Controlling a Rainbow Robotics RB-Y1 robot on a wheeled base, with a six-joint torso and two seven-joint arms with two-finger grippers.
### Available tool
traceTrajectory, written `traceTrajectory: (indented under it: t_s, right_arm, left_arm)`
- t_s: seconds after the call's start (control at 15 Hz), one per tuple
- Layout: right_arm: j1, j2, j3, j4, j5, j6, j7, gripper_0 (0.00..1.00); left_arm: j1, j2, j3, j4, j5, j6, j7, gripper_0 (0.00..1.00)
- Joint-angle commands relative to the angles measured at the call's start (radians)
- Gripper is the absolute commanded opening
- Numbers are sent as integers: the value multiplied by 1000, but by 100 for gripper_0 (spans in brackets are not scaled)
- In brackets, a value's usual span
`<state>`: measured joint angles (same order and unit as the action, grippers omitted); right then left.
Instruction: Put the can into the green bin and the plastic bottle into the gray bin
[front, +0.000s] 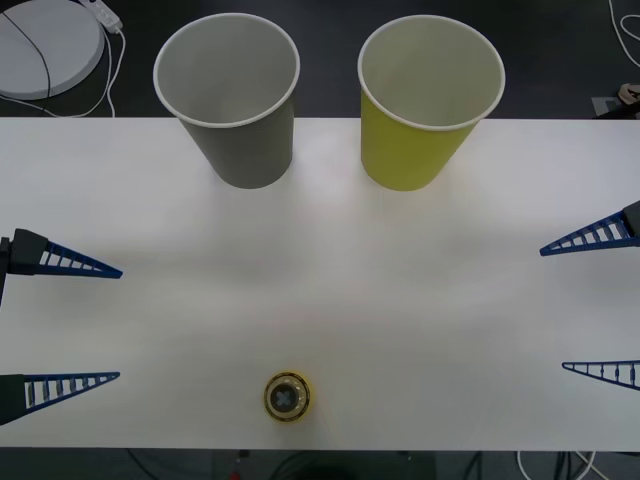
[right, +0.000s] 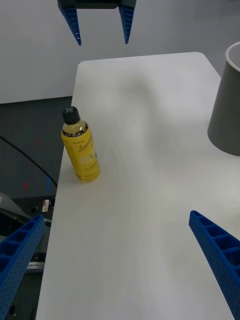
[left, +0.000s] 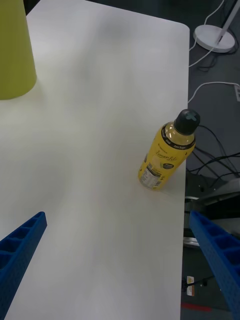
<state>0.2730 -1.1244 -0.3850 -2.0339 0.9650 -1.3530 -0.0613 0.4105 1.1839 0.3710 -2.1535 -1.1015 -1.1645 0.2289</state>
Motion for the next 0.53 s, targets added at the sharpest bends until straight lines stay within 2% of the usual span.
traceTrajectory:
  t_s: [0.07,0.53]
  right_arm:
    - [0,0,0,0,0,0,0,100]
    - [0,0,0,0,0,0,0,100]
  left_arm:
    - [-1,17,-1,47,32,-35,-82,100]
    - [-1,17,-60,175,98,-78,-299,100]
